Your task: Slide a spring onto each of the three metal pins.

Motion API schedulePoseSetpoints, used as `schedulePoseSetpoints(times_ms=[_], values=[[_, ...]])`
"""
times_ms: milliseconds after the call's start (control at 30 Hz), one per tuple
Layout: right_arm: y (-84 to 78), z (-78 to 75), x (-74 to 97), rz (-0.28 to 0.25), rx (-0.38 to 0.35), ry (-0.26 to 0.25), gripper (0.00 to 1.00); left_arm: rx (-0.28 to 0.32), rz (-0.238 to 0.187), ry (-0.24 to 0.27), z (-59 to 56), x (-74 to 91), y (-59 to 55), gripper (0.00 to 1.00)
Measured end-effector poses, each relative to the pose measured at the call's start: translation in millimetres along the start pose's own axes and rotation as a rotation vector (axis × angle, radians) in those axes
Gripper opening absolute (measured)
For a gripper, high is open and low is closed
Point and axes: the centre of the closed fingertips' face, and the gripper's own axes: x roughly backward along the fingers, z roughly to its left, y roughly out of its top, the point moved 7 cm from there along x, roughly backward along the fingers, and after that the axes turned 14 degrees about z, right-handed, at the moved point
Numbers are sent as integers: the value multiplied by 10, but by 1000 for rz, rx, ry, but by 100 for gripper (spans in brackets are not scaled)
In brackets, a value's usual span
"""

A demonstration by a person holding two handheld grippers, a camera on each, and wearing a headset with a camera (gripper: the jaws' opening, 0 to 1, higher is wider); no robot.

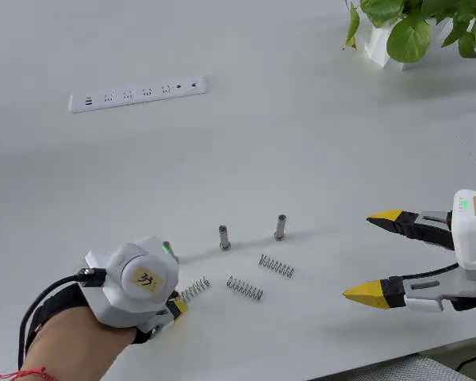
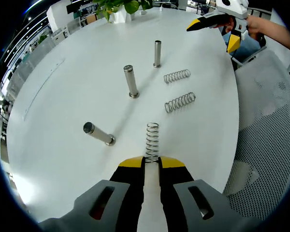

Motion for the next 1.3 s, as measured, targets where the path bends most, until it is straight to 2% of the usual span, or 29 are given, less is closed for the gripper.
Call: schedulePoseSetpoints(times_ms=[233,533,900,1300], values=[[-26,1,8,2,-9,-4,74,-55,47,10,2,2,44,8],[-44,-16,4,-2,-17,-6,74,-80,77,10,8,-1,71,8],[-70,-1,15,2,-20,-8,73,-77,77,8,-10,-4,45,7],[-47,44,14,6,-18,-10,71,-46,66,-2,-28,5,-10,7]])
